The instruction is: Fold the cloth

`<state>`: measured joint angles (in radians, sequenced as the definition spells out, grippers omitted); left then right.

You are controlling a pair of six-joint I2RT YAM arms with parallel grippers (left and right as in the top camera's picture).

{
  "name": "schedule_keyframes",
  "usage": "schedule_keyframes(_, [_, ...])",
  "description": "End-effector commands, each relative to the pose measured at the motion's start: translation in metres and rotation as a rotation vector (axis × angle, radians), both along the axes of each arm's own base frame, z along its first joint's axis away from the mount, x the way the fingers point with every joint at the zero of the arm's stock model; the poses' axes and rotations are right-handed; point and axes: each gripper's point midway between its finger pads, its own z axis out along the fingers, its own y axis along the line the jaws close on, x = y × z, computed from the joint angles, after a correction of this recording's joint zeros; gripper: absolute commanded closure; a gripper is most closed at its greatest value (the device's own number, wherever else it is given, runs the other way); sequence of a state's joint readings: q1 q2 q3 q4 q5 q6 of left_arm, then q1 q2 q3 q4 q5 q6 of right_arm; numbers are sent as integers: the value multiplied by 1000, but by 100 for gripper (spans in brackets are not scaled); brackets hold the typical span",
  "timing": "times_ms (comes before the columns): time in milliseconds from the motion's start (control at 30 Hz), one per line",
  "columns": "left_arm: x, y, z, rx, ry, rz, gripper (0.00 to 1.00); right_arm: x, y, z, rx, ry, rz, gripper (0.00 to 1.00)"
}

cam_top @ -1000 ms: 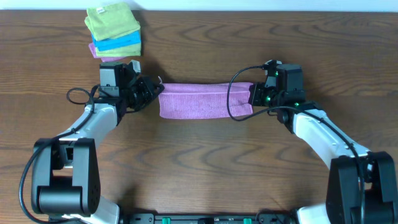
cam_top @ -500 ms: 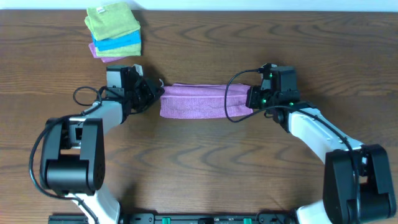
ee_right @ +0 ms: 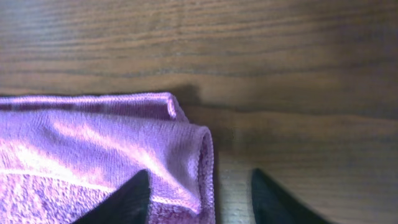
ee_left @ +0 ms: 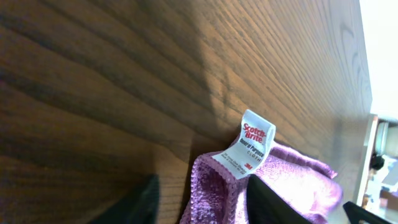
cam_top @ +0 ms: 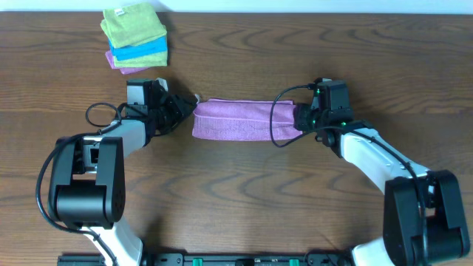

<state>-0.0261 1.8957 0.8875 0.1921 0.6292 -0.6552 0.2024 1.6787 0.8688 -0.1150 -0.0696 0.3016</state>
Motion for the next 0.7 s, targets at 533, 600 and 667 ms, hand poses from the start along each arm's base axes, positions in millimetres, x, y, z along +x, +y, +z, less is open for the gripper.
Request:
schedule_keyframes(533, [9,-6,91,-139,-143,-2,94,-24,8,60,196,16,-124,27])
schedule_keyframes(600, [8,-14,88,-134,-129,-1,94,-31,13,62,256,53,-149,25])
schedule_keyframes(667, [6,-24,83,-114,-121,-10,94,-40,16,58,305,113,-188,24])
